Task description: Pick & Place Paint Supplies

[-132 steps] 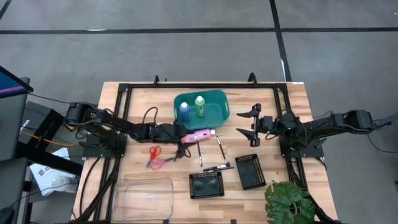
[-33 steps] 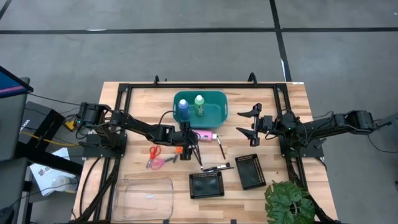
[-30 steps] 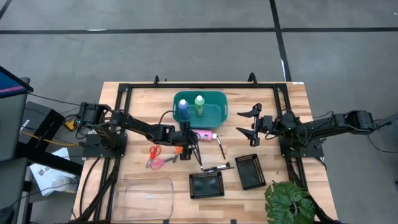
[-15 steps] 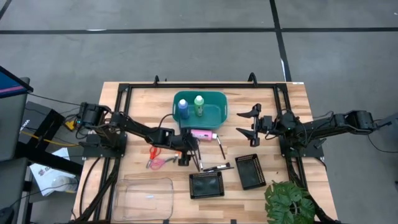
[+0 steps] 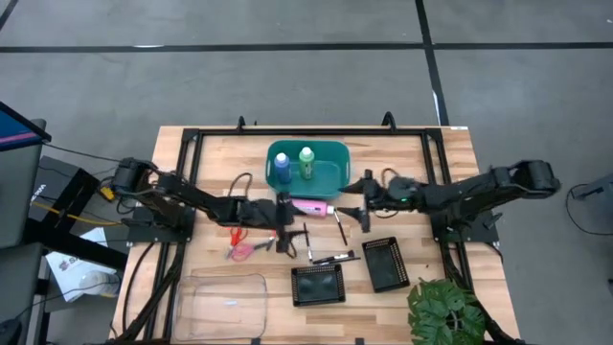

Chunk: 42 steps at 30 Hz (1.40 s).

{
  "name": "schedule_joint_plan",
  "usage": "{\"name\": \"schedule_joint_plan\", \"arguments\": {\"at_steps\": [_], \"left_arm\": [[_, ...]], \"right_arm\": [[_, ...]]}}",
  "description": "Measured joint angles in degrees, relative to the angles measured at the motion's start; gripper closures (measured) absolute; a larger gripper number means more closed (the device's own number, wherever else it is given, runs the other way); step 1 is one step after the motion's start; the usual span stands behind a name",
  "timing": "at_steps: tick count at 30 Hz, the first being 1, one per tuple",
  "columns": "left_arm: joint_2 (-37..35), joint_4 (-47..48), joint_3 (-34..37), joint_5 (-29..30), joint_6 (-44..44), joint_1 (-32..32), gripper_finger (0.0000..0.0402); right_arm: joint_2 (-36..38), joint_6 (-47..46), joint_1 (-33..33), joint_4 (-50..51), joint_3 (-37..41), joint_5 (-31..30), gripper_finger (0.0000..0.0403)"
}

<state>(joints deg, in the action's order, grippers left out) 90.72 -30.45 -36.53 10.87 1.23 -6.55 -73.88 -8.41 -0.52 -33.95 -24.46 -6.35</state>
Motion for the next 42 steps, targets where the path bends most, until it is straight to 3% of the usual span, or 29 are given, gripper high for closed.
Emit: {"name": "schedule_joint_plan", "arguments": {"at_steps": [8,17,27,30,42], "left_arm": [[-12.4,-5.8,12.3,0.2,-1.9,1.8,0.018],[-18.4,-6.1,18.3,0.0,-4.5,3.2,0.0181],[-18.9,-6.0,18.7,0.2,-4.5,3.0,0.018],[-18.9,-6.1,18.7,0.2,-3.2,3.0,0.0182],[-18.5,-5.0,18.7,0.2,-3.2,3.1,0.0186]], "right_arm": [[-13.7,-0.6,1.8,4.2,-8.6,-1.5,0.0117],[-24.0,2.9,2.0,24.5,-24.3,-1.6,0.0117],[-26.9,5.2,2.0,37.2,-31.8,-1.3,0.0117],[-26.9,5.4,2.0,40.6,-32.5,-3.7,0.0117],[-25.3,6.3,4.1,38.8,-33.0,-6.0,0.0117]]}}
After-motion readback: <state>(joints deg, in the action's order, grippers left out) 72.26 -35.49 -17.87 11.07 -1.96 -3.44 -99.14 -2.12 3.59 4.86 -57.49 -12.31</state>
